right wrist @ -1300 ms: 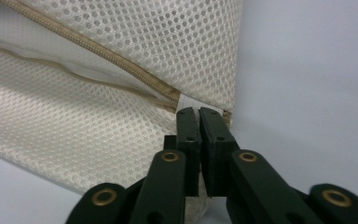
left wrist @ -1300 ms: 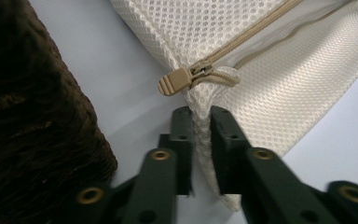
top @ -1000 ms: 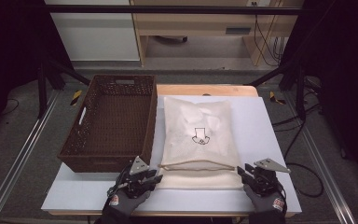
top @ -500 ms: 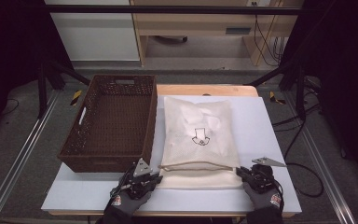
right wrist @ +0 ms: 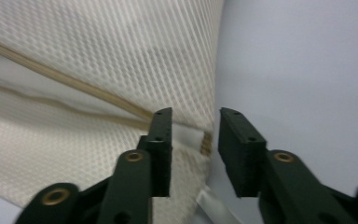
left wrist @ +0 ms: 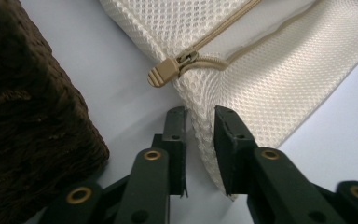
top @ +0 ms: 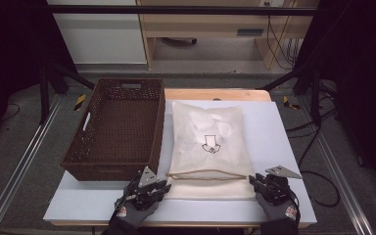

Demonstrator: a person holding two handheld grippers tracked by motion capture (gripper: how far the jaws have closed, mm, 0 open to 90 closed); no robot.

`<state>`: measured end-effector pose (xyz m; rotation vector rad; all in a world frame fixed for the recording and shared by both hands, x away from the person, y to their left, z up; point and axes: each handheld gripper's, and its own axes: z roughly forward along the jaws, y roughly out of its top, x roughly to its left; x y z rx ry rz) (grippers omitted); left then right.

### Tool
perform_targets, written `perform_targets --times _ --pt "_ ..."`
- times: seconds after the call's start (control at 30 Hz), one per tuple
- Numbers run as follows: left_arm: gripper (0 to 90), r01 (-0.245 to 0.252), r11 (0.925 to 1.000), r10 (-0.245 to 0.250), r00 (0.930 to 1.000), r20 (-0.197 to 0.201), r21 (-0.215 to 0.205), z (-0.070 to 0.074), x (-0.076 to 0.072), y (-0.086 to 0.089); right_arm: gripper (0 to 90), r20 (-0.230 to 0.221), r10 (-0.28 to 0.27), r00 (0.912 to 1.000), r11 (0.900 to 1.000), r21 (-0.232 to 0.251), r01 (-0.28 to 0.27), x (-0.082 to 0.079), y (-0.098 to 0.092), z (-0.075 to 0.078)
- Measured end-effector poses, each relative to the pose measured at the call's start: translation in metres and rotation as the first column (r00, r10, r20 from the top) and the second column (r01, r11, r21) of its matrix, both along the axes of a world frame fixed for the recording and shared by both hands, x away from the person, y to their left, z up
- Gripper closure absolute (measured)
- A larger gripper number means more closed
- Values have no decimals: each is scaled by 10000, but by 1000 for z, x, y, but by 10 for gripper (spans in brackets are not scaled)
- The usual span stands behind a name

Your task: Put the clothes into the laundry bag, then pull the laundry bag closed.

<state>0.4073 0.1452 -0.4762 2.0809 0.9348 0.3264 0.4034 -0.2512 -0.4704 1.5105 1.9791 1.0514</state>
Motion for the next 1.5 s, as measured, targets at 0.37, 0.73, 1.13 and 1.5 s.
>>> perform_targets --times 0.37,0.73,1.13,1.5 --pt "563 46 9999 -46 10000 -15 -123 1 -4 4 457 1672 541 9844 9982 164 -576 -7 20 29" --pt "703 171 9999 -171 9992 -348 -19 -6 -4 1 439 2090 1326 9689 9895 295 -1418 -6 53 53" --pt "833 322 9995 -321 9983 -490 0 -7 -3 0 460 1919 2518 9486 9649 261 -2614 5 103 59" --pt "839 324 9995 -326 9988 -354 -72 -9 -3 0 520 1460 3700 9175 9276 -29 -3737 12 160 54"
